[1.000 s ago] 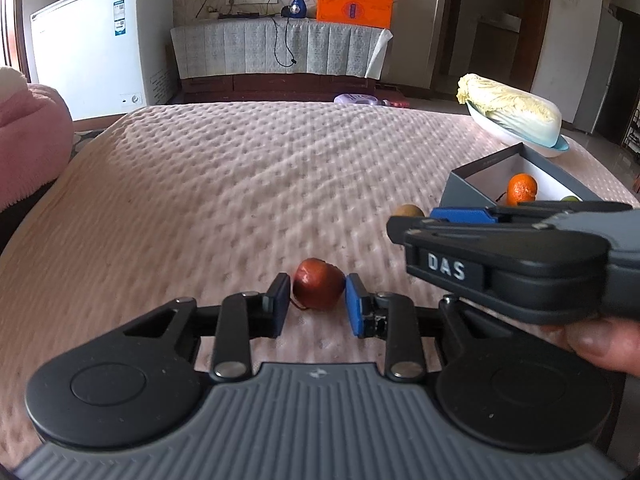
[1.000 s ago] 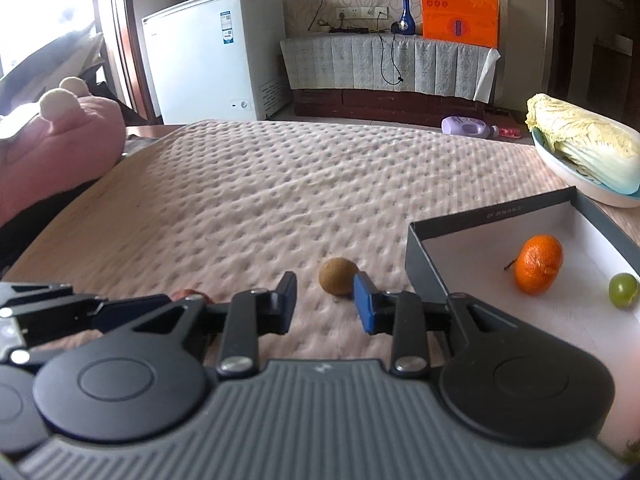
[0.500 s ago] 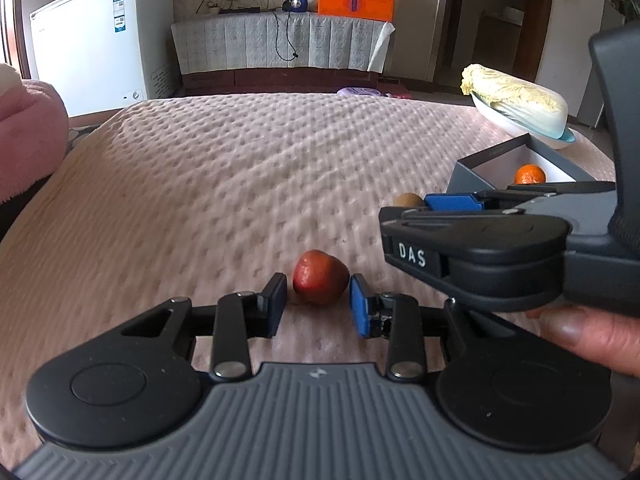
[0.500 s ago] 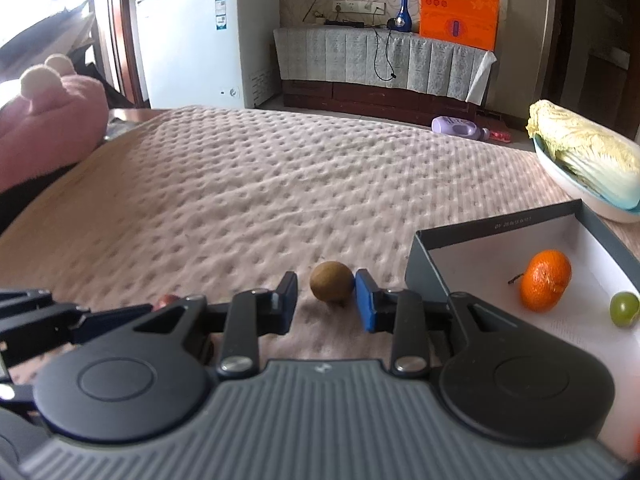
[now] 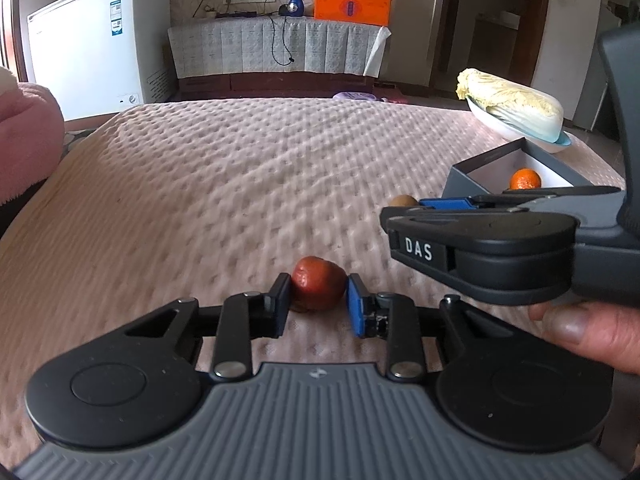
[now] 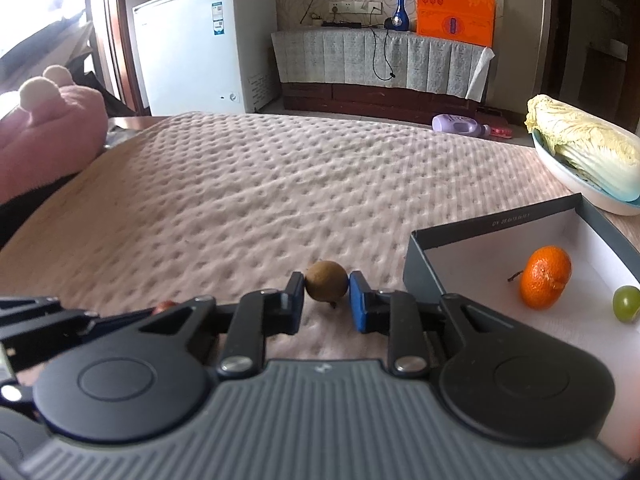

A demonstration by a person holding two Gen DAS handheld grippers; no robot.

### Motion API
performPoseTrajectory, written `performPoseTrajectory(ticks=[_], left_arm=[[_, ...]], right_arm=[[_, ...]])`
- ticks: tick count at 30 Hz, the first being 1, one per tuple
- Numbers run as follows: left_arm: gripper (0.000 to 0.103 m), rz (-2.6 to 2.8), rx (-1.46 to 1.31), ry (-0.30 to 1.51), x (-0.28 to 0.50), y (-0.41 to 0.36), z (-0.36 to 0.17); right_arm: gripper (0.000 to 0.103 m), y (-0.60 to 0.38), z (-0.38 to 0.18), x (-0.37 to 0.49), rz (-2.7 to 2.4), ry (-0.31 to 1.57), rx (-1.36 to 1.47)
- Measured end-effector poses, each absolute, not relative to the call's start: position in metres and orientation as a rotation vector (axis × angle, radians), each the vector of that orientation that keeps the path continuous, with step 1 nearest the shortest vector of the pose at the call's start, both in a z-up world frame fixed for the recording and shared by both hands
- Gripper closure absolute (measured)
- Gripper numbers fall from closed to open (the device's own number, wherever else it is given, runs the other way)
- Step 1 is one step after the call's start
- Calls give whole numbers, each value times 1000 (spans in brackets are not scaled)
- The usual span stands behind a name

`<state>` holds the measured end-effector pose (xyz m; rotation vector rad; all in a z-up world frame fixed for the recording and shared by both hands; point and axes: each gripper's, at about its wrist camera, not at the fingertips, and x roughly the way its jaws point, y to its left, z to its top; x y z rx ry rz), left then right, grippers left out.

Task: Organize fruits
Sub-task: 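Grasp the red apple with the left gripper while the right grasps the small brown fruit, then carry the red apple and brown fruit over the grey box with both grippers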

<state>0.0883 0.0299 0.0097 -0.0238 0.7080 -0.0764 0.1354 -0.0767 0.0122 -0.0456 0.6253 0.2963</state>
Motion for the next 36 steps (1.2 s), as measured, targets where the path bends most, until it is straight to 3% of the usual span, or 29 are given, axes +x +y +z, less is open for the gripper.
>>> performPoseTrajectory(ticks=[36], left_arm=[[68, -18, 23, 668, 69, 35, 40]], right_arm=[[76, -115, 48, 72, 374, 589, -66]])
